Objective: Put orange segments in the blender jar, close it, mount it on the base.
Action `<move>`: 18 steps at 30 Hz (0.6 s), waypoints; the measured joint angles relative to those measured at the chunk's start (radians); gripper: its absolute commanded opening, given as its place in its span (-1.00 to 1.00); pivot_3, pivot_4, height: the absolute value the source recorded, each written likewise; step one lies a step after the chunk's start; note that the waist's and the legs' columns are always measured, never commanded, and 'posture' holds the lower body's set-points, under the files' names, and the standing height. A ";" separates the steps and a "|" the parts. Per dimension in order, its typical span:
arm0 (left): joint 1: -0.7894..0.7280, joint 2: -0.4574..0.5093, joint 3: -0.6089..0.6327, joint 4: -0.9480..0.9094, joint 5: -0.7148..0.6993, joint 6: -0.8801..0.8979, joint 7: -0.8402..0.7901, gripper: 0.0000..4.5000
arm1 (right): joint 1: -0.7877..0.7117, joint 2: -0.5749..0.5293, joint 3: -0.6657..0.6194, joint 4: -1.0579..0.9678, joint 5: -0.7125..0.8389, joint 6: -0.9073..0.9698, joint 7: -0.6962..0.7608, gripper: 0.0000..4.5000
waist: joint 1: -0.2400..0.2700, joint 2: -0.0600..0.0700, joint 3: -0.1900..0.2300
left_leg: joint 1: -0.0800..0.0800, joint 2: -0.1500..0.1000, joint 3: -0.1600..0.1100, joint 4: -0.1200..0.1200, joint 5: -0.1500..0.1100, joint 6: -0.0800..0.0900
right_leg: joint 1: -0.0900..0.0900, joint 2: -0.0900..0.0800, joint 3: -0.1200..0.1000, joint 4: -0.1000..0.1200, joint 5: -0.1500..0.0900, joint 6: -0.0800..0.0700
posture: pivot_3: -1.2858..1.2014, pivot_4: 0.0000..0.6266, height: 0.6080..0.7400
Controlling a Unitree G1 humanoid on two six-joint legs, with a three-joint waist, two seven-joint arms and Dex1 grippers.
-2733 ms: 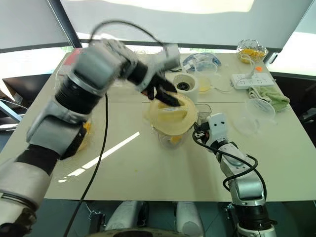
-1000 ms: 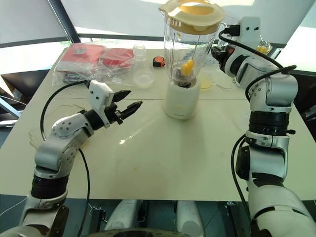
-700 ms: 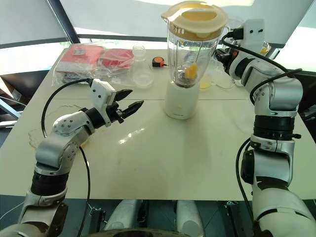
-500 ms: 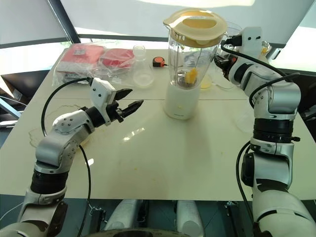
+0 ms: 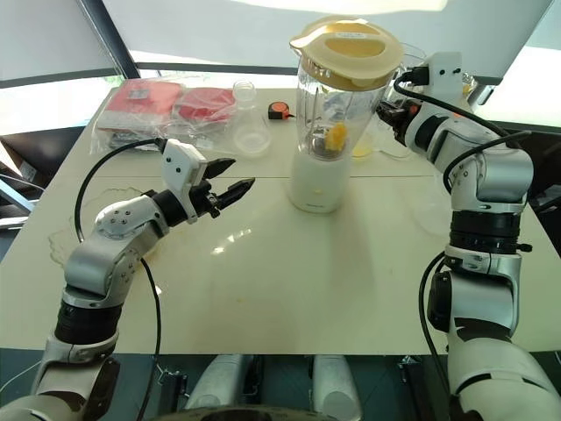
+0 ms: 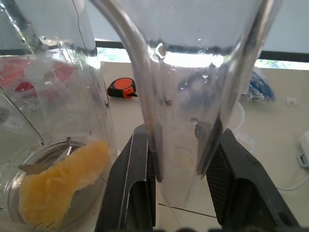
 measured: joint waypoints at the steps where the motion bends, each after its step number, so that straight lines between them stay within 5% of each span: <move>1: 0.000 0.000 0.000 0.000 0.000 0.000 0.000 0.29 | 0.004 0.011 -0.003 -0.018 -0.002 0.015 -0.019 -0.61 | 0.000 0.000 0.000 | 0.000 0.000 0.000 0.000 0.000 0.000 | 0.000 0.000 0.000 0.000 0.000 0.000 | 0.03 -0.52 1.00; 18: 0.000 -0.015 -0.001 0.020 -0.002 -0.004 -0.006 0.29 | 0.013 0.080 -0.036 -0.166 -0.026 0.187 -0.192 -0.61 | 0.001 0.000 0.000 | 0.001 0.000 -0.001 0.000 0.002 -0.003 | 0.001 0.001 0.000 0.002 0.001 -0.002 | 0.03 -0.52 1.00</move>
